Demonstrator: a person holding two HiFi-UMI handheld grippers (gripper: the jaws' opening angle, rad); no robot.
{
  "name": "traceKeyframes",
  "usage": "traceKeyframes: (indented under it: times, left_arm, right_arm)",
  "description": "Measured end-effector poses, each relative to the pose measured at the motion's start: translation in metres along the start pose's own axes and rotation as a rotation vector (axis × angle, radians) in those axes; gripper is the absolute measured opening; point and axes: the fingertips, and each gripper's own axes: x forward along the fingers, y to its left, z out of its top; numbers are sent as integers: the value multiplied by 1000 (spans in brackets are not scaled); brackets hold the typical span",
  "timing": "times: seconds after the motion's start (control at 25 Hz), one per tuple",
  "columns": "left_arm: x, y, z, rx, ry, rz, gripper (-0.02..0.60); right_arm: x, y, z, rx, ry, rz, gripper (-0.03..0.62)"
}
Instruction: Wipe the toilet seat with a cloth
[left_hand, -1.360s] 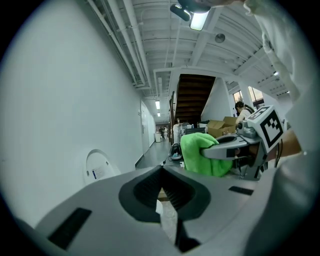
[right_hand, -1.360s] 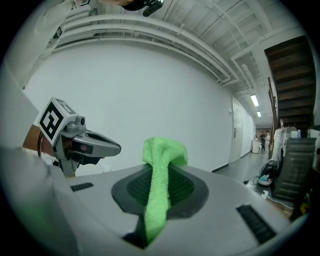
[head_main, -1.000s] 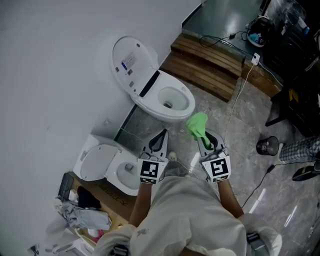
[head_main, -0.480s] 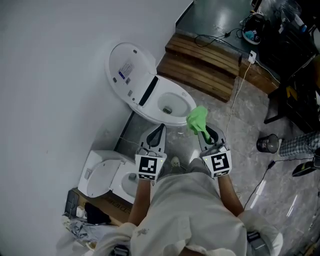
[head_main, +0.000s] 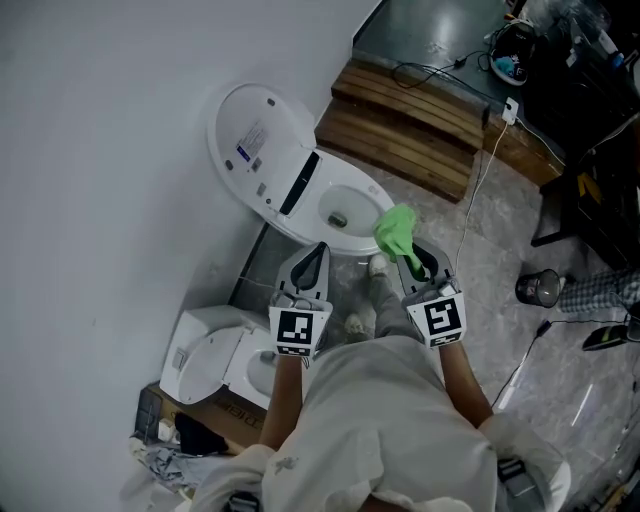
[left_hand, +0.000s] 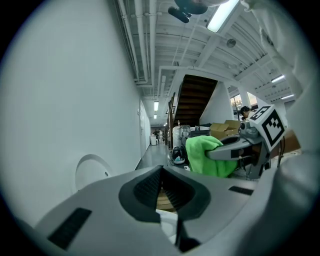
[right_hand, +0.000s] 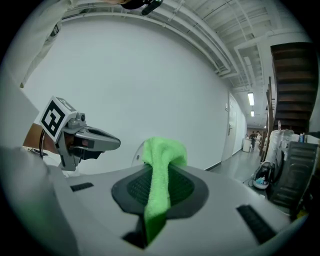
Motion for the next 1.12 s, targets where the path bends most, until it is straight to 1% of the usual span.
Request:
traceKeyframes:
  times: [0.2,0.4,0.56,0.68,0.88,1.12]
  left_arm:
    - [28,22,-5,-6,9,40,12]
    - [65,50,-13,-28,28,100,12]
    - [93,67,-21,-49,49,155,12]
    - [110,78,-38,-63,81,206,12]
    - [138,105,-74,-106,163,291,12]
    - [154,116,-112,-144,244,370,12]
  right_arm:
    - [37,-20,-9,14,-5,23,44]
    - [86,-41,-13,12,11,83,44]
    - [123,-55,-19,19,31,150,44]
    - [150,-60,-33,27,57,213,44]
    - [202,-61,-60,45,114,326,44]
    - [238,-56,-98,66,171,436,44]
